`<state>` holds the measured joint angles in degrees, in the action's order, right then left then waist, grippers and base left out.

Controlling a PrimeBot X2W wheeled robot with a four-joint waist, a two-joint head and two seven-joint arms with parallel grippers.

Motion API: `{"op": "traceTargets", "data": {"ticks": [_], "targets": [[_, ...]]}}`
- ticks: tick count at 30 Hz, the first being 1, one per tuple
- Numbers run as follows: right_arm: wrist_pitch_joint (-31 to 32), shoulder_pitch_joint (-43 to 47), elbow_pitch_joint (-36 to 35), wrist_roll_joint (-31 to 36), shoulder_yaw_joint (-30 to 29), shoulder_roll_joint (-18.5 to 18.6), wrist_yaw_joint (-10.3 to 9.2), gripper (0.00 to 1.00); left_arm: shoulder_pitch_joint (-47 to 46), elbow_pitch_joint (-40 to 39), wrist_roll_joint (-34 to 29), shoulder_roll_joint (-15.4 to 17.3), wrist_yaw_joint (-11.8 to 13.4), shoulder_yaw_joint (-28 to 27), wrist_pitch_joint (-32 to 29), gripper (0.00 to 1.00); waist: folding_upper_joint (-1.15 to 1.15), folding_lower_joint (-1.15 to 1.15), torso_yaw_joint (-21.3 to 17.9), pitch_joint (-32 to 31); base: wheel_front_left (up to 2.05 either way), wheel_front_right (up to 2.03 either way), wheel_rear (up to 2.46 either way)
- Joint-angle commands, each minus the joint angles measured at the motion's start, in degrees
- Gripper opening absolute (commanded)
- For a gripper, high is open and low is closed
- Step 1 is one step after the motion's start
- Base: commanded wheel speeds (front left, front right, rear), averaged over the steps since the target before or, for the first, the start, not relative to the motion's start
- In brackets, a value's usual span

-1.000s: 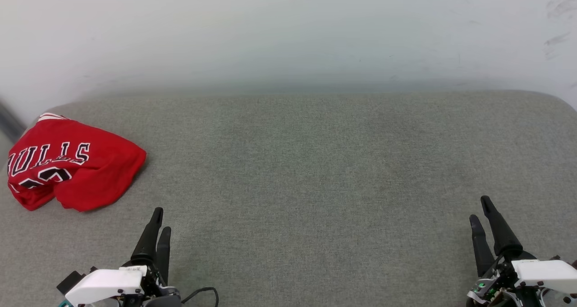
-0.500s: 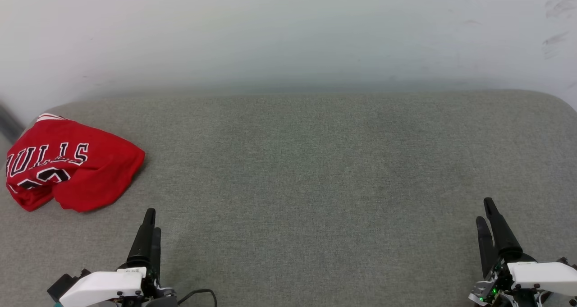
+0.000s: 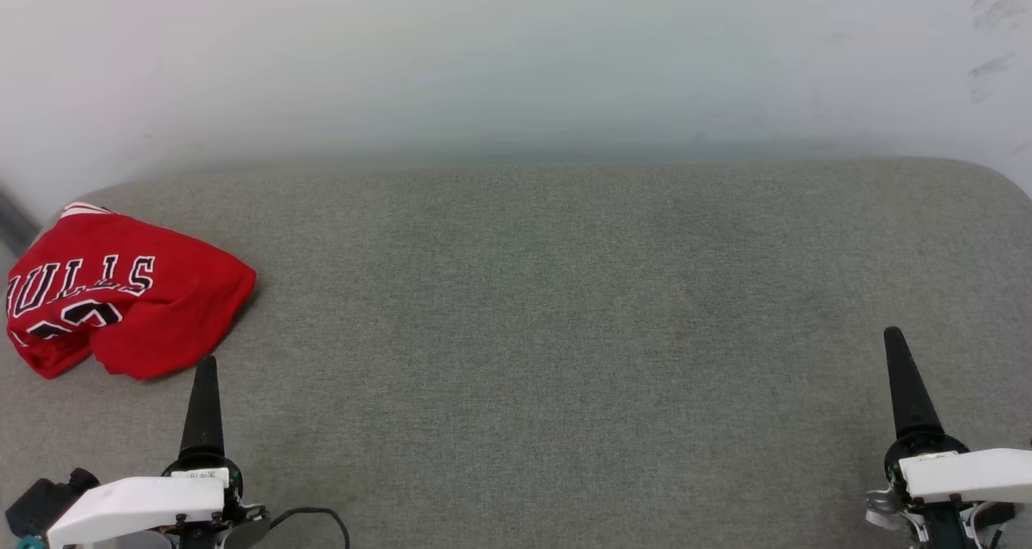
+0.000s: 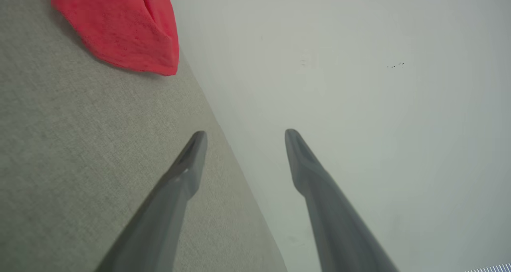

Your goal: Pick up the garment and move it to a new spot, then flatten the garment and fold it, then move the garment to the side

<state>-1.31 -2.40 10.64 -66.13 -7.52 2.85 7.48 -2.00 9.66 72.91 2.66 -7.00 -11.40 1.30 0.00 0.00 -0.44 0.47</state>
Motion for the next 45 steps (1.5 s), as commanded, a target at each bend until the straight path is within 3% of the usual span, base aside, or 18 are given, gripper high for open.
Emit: {"op": "traceTargets", "data": {"ticks": [1, 14, 25, 35, 45], "targets": [[-0.74, -0.94, -2.34, 3.77, -0.08, 0.09, 0.01, 1.0, -0.84, -2.26, -2.85, 0.16, 0.39, -0.32, 0.74, 1.0, 0.0, 0.0, -0.03, 0.07, 0.0, 0.0, 0.0], [-3.35, -0.37, -9.52, 23.21, 1.52, 0.08, 0.01, 1.0, 0.76, -12.68, -22.36, 0.18, 3.05, 5.95, 3.37, 1.0, 0.0, 0.0, -0.33, 0.56, 0.0, 0.0, 0.0], [-5.33, 0.48, -11.32, 35.17, 3.35, 0.08, 0.01, 1.0, 1.25, -15.37, -38.11, 0.61, 6.34, 12.9, 5.31, 1.0, 0.0, 0.0, -0.63, 1.05, 0.0, 0.0, 0.0], [-6.93, 0.97, -11.99, 43.66, 3.79, 0.07, 0.01, 1.0, 1.0, -16.45, -45.65, 4.5, 12.41, 20.94, 6.96, 1.0, 0.0, 0.0, -0.94, 1.07, 0.0, 0.0, 0.0], [-8.28, 1.55, -11.95, 50.15, 4.04, 0.07, 0.01, 1.0, 0.94, -15.42, -51.08, 7.49, 16.81, 26.06, 8.27, 1.0, 0.0, 0.0, -1.11, 0.9, 0.0, 0.0, 0.0]]}}
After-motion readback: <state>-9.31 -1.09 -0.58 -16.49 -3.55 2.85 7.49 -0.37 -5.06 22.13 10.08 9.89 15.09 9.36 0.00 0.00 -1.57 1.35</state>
